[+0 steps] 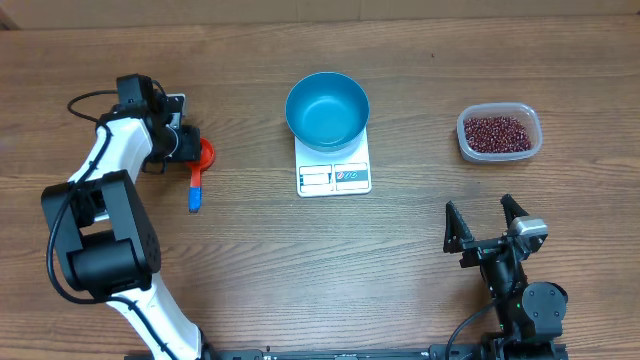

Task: Scoop item into bowl and weigh 150g on scale
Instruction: 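Reach left gripper down to the red scoop and grasp its bowl rim, then lift the red scoop with left gripper toward the scale center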

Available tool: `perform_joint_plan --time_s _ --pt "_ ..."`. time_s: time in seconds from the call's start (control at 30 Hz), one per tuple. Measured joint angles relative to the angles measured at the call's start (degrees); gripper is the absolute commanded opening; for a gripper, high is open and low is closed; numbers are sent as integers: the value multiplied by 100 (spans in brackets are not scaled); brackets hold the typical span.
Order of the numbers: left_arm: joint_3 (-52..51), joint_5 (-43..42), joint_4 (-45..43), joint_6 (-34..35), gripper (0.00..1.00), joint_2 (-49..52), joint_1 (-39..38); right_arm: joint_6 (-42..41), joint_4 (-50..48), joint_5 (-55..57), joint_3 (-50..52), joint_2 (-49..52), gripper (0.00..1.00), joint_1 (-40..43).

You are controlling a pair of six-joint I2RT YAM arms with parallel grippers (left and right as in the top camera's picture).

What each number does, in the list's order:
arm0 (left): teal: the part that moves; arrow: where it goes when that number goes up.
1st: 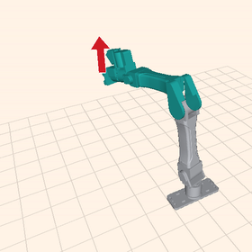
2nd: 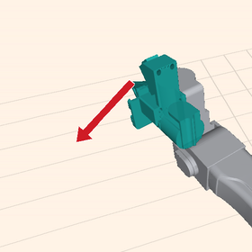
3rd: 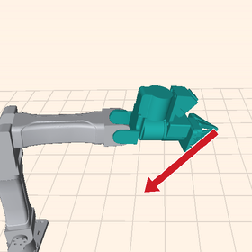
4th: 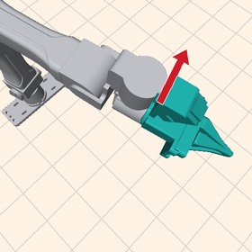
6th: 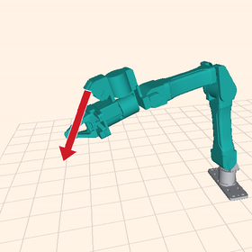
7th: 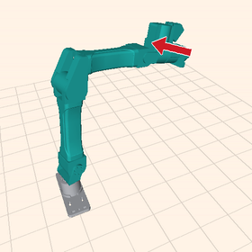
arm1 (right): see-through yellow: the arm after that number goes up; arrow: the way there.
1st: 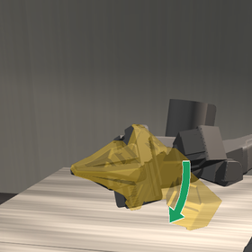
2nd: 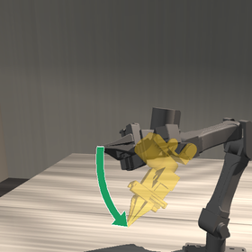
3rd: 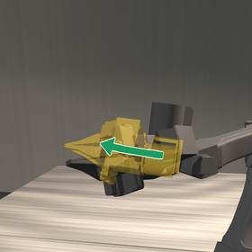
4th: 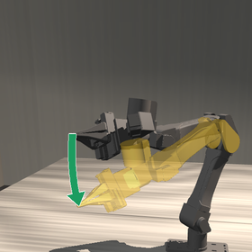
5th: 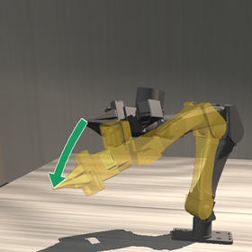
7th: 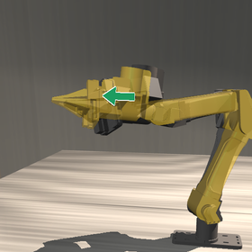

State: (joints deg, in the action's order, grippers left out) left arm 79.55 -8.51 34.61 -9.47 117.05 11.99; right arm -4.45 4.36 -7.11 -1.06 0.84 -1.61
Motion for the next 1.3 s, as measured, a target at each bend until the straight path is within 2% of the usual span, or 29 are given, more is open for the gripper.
perform_joint_plan --time_s 0.27,0.43,0.6,0.63,0.8,0.97,1.13,1.3 --pt "0 0 -234 -20 42 22 -76 -2 2 2 0 0 100 2" --pt "2 -2 -271 -17 37 111 -76 -2 2 0 0 0 100 0" --pt "68 -2 -262 17 12 240 -74 -2 2 2 0 0 100 2" --pt "76 -9 -260 26 4 240 -74 -4 0 4 0 0 100 2" --pt "98 -66 -249 136 4 240 -74 -4 0 0 0 0 100 0" --pt "243 -63 74 538 4 238 -74 -2 4 0 0 0 100 2" --pt "710 -66 763 1508 4 79 -76 -4 2 2 0 0 100 2" --pt "1029 -323 1408 2811 4 -857 -118 -2 2 0 0 0 100 0"
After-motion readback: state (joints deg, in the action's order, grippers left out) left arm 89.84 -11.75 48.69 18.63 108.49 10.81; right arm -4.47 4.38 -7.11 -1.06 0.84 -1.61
